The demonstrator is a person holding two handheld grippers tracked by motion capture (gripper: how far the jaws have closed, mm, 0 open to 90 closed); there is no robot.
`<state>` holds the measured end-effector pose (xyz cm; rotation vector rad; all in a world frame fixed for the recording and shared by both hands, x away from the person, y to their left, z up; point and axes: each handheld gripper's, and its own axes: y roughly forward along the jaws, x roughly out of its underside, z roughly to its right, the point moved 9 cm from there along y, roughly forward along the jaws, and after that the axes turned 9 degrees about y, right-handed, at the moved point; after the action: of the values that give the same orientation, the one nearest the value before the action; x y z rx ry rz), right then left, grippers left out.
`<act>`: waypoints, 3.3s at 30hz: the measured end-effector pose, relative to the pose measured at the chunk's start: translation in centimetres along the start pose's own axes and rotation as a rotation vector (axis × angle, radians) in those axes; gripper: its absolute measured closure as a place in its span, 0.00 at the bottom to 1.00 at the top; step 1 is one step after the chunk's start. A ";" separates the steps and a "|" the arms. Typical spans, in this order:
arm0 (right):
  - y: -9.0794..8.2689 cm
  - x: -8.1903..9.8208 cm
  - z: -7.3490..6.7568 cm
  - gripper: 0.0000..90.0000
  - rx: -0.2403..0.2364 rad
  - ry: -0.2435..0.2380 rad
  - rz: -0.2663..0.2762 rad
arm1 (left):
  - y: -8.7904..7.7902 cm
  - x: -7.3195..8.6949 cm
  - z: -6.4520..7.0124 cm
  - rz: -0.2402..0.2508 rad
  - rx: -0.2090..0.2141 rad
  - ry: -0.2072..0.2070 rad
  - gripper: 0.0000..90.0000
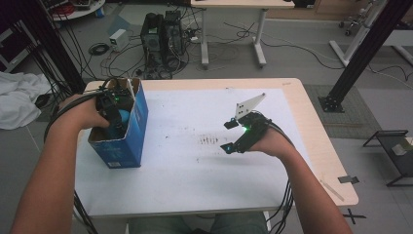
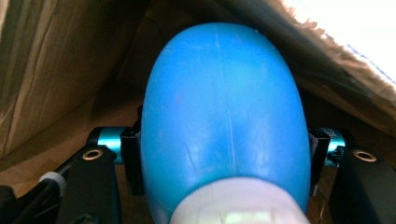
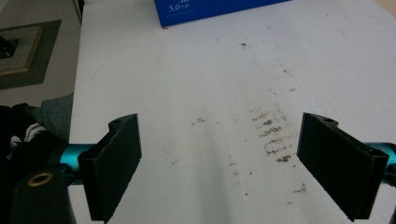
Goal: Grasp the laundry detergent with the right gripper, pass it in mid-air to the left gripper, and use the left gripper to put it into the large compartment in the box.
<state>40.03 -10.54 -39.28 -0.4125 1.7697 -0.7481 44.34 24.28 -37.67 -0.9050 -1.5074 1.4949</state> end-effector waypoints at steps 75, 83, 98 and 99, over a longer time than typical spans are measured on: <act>-2.3 -0.9 0.5 0.14 0.029 0.013 -0.065 | -9.7 -2.1 4.0 0.061 -0.087 0.112 0.12; -3.1 -1.1 0.7 0.14 0.053 0.000 -0.086 | -9.8 -5.3 5.9 0.071 -0.083 0.210 0.08; -3.3 -0.7 1.0 0.14 0.064 -0.015 -0.193 | -7.1 -10.4 8.8 0.062 -0.031 0.375 0.08; -3.1 -0.6 1.1 0.14 0.068 -0.024 -0.201 | -6.7 -10.7 9.0 0.058 -0.028 0.382 0.08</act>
<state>41.04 -12.77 -36.94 -0.5566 1.6921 -0.9379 40.97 10.52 -31.34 -1.1838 -1.2320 1.2552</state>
